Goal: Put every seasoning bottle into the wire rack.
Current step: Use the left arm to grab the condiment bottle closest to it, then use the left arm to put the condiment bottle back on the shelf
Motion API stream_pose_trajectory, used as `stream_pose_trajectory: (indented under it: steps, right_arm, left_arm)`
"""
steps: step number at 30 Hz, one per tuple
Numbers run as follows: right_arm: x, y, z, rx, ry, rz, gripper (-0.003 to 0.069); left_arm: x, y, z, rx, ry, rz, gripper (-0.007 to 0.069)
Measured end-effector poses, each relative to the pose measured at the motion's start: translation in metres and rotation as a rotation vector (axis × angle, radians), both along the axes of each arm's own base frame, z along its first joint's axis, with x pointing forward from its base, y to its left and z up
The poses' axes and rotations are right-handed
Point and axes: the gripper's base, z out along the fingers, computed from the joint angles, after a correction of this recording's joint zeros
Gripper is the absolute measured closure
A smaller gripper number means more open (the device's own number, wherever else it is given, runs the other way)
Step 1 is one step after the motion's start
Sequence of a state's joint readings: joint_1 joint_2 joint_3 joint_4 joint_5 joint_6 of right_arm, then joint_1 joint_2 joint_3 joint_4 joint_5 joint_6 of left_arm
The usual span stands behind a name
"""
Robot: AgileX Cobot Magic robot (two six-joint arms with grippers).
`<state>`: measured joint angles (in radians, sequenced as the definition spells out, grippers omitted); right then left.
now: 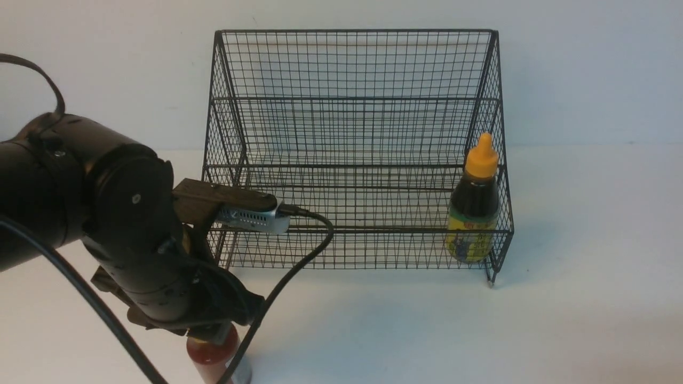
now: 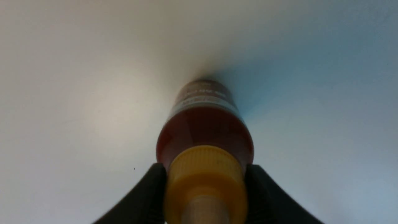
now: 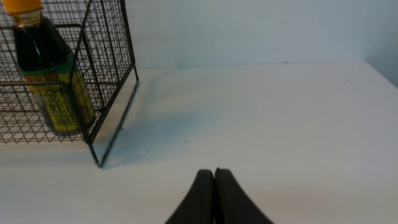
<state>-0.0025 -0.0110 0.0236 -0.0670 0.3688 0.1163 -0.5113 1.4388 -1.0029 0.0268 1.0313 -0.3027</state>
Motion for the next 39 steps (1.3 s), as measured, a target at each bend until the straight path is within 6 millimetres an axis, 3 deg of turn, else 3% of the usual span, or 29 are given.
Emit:
stream_pose_trajectory:
  steps: [4, 5, 6, 7, 8, 10, 11, 13, 15, 16, 19, 25, 39]
  right_arm:
    - [0.0, 0.0, 0.0, 0.0, 0.0, 0.0, 0.0674]
    - [0.0, 0.0, 0.0, 0.0, 0.0, 0.0, 0.0674]
    - [0.0, 0.0, 0.0, 0.0, 0.0, 0.0, 0.0674]
    - [0.0, 0.0, 0.0, 0.0, 0.0, 0.0, 0.0674]
    - [0.0, 0.0, 0.0, 0.0, 0.0, 0.0, 0.0674]
    - [0.0, 0.0, 0.0, 0.0, 0.0, 0.0, 0.0674]
    - [0.0, 0.0, 0.0, 0.0, 0.0, 0.0, 0.0674]
    - [0.0, 0.0, 0.0, 0.0, 0.0, 0.0, 0.0674]
    - [0.0, 0.0, 0.0, 0.0, 0.0, 0.0, 0.0674]
    - [0.0, 0.0, 0.0, 0.0, 0.0, 0.0, 0.0674]
    - [0.0, 0.0, 0.0, 0.001, 0.0, 0.0, 0.0674]
    - [0.0, 0.0, 0.0, 0.001, 0.0, 0.0, 0.0674]
    - [0.0, 0.0, 0.0, 0.001, 0.0, 0.0, 0.0674]
  left_arm:
    - [-0.001, 0.001, 0.022, -0.005, -0.008, 0.002, 0.0344]
    - [-0.001, 0.001, 0.045, -0.016, -0.029, 0.002, 0.0344]
    - [-0.001, 0.0, 0.047, -0.018, -0.033, 0.001, 0.0344]
    - [0.002, -0.001, 0.074, -0.042, -0.083, -0.005, 0.0344]
    - [0.002, -0.001, 0.077, -0.045, -0.09, -0.006, 0.0344]
    - [0.01, -0.004, 0.114, -0.085, -0.202, -0.031, 0.0344]
    - [0.01, -0.004, 0.114, -0.083, -0.201, -0.033, 0.0344]
    - [0.018, -0.007, 0.138, -0.097, -0.287, -0.042, 0.0344]
    - [0.025, -0.008, 0.145, -0.09, -0.318, -0.042, 0.0344]
    - [0.036, -0.01, 0.153, -0.06, -0.358, -0.039, 0.0344]
    - [0.056, -0.014, 0.149, 0.01, -0.381, -0.037, 0.0344]
    - [0.089, -0.024, 0.117, 0.134, -0.336, -0.047, 0.0344]
    - [0.116, -0.031, 0.08, 0.137, -0.268, -0.041, 0.0344]
